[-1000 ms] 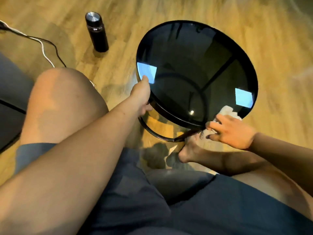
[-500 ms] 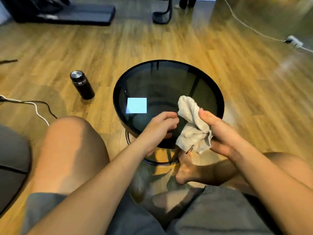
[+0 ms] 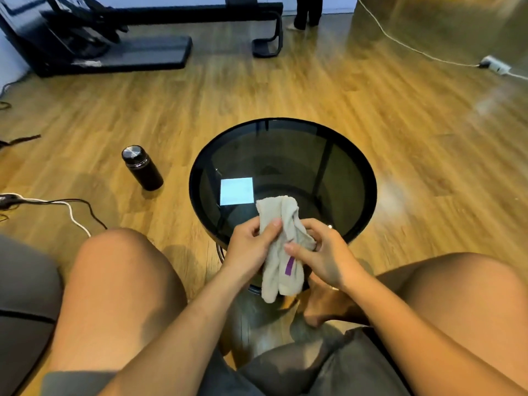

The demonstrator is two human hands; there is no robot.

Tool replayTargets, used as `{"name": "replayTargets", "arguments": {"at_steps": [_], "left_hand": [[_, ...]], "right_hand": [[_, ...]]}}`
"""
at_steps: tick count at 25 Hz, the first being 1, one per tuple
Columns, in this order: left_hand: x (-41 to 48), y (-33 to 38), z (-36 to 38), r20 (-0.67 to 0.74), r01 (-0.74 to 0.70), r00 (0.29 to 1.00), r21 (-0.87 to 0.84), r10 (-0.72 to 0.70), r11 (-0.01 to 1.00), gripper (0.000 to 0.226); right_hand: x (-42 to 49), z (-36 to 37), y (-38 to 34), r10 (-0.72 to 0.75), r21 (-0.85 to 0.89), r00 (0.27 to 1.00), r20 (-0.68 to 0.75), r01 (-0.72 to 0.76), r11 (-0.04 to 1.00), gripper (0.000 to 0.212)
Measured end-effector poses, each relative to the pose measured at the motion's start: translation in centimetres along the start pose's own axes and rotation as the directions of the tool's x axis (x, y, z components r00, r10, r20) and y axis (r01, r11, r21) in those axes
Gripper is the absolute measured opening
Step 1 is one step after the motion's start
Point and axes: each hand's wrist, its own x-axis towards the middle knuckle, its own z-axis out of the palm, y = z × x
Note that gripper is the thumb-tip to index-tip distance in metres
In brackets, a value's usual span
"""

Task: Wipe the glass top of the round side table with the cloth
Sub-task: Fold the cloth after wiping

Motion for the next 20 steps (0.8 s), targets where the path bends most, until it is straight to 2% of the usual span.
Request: {"name": "replayTargets", "arguments": {"at_steps": [2, 5, 6, 10, 13, 16, 18, 20], "left_hand": [[0.5, 0.1, -0.3, -0.016, 0.030, 0.999, -0.100, -0.032, 0.995, 0.023], [1.3, 0.4, -0.9, -0.007, 0.095, 0.995, -0.247, -0.100, 0.964, 0.025], [1.6, 0.5, -1.1, 0.005, 0.122, 0.992, -0.275, -0.125, 0.954, 0.025], [2.2, 0.2, -1.5, 0.040, 0.168, 0.986, -0.290, -0.164, 0.942, 0.027], [2.3, 0.1, -1.9, 0.065, 0.127, 0.991, -0.261, -0.114, 0.957, 0.043], [2.4, 0.4, -2.4, 0.080, 0.129, 0.990, -0.202, -0.115, 0.971, 0.045], [2.4, 0.4, -2.7, 0.051, 0.106, 0.993, -0.086, -0.102, 0.991, 0.046], [2.4, 0.2, -3.1, 0.057, 0.050, 0.997, -0.034, -0.048, 0.998, 0.051]], "right_hand": [[0.7, -0.3, -0.7, 0.047, 0.066, 0.989, -0.142, -0.038, 0.997, 0.005], [1.2, -1.9, -1.7, 0.230, 0.320, 0.941, -0.247, -0.145, 0.936, 0.017], [1.3, -2.5, -1.8, 0.266, 0.345, 0.926, -0.268, -0.166, 0.924, 0.021], [1.3, -2.9, -1.6, 0.263, 0.343, 0.933, -0.246, -0.170, 0.924, 0.027], [1.3, -3.3, -1.4, 0.202, 0.402, 0.968, -0.151, -0.126, 0.907, 0.015], [1.7, -3.7, -0.8, 0.207, 0.312, 0.955, -0.214, -0.134, 0.941, 0.007], [2.0, -3.5, -0.5, 0.236, 0.227, 0.935, -0.263, -0.178, 0.957, 0.012], [2.2, -3.3, -0.1, 0.270, 0.222, 0.925, -0.268, -0.213, 0.951, 0.028]]}}
